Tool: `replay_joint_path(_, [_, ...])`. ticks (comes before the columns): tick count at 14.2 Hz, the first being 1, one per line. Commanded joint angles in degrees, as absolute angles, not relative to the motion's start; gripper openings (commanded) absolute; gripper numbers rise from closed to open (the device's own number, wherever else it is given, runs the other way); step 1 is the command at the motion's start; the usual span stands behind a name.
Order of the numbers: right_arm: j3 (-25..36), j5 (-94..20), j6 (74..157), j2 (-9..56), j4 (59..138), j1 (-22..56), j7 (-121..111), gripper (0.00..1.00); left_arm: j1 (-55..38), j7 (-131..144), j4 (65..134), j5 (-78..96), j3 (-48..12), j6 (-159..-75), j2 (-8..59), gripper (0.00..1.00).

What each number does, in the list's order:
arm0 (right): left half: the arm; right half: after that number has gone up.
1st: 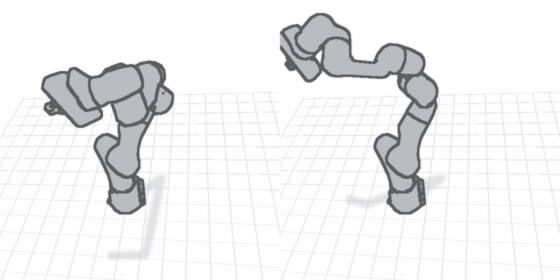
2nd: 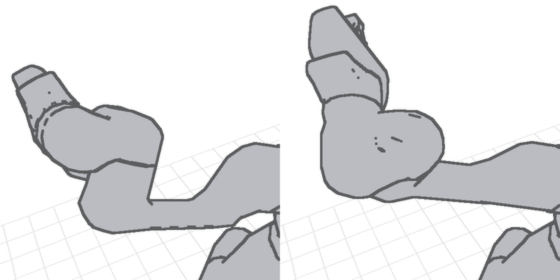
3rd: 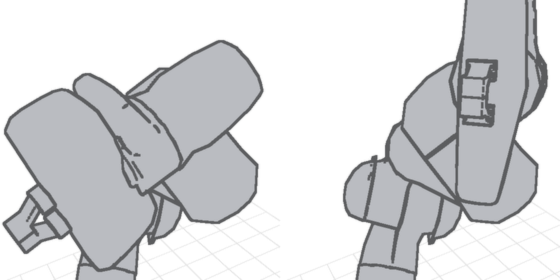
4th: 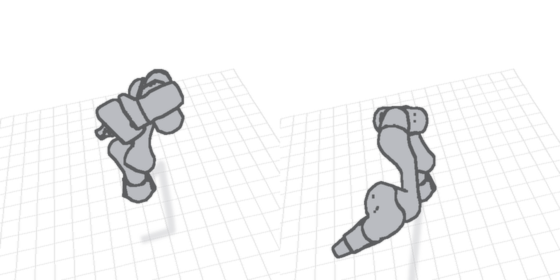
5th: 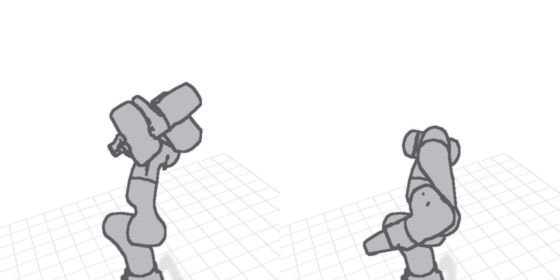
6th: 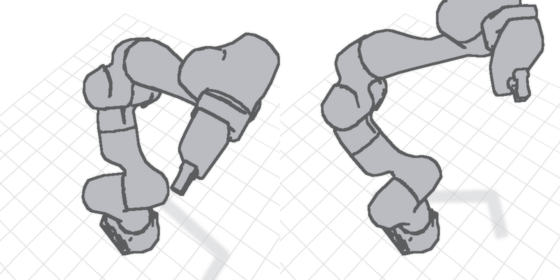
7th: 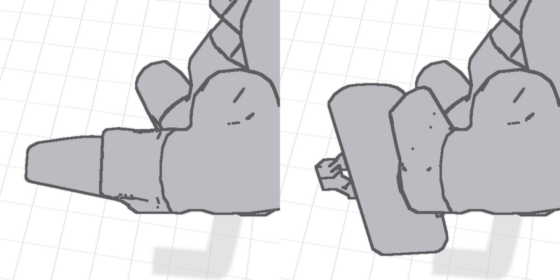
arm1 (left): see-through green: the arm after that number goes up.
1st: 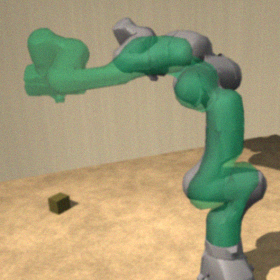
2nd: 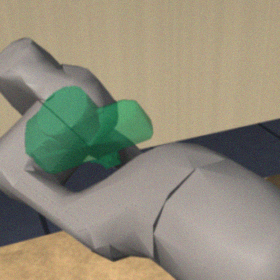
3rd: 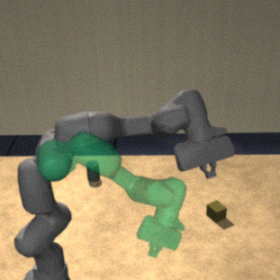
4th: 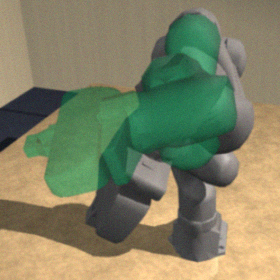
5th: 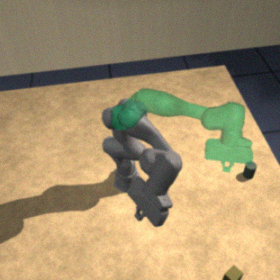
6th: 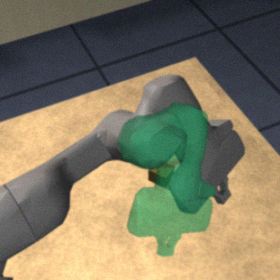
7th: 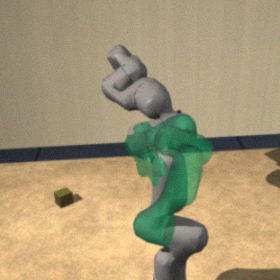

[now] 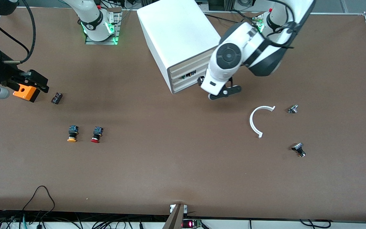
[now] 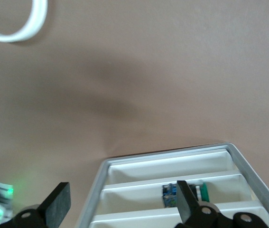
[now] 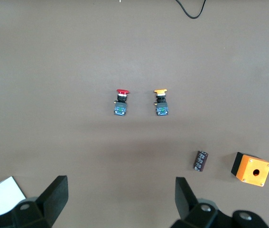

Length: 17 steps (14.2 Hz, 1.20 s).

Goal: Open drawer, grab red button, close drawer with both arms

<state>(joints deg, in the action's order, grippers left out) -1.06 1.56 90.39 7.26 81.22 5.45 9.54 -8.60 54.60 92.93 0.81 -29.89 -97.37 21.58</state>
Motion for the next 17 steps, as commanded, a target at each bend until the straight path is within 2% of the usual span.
replay_joint_path(1, [-6.1, 0.6, 89.2, 5.8, 81.3, 1.0, 13.2, 1.0, -4.9, 45.7, 86.6, -2.2, -30.1, -88.4, 21.0, 0.98])
replay_joint_path(6, [-9.3, 0.6, 87.9, 4.0, 82.2, -3.7, 11.5, 1.0, 0.8, 31.0, 82.3, -5.4, -29.9, -81.7, 17.9, 0.98])
replay_joint_path(9, [-9.4, 0.6, 87.6, 3.5, 82.0, -3.6, 11.4, 1.0, 3.8, 22.3, 82.2, -5.3, -28.0, -82.2, 14.5, 0.99])
replay_joint_path(11, [-9.4, 0.6, 87.7, 3.5, 82.2, -3.6, 11.4, 1.0, 3.4, 16.5, 83.9, -4.4, -22.4, -82.2, 10.0, 0.99])
replay_joint_path(15, [-7.7, 0.6, 88.1, 3.8, 82.5, -3.8, 9.4, 1.0, 3.4, -0.6, 91.9, -1.7, -11.5, -86.1, 1.3, 0.99])
replay_joint_path(16, [-7.5, 0.6, 87.9, 3.8, 82.6, -3.8, 9.1, 1.0, 3.4, -0.9, 94.3, -1.5, -9.5, -87.9, -1.1, 0.99])
replay_joint_path(17, [-7.5, 0.6, 87.8, 3.8, 82.4, -3.8, 9.1, 1.0, 2.6, -1.1, 98.7, 0.2, -6.4, -94.1, -4.0, 0.99])
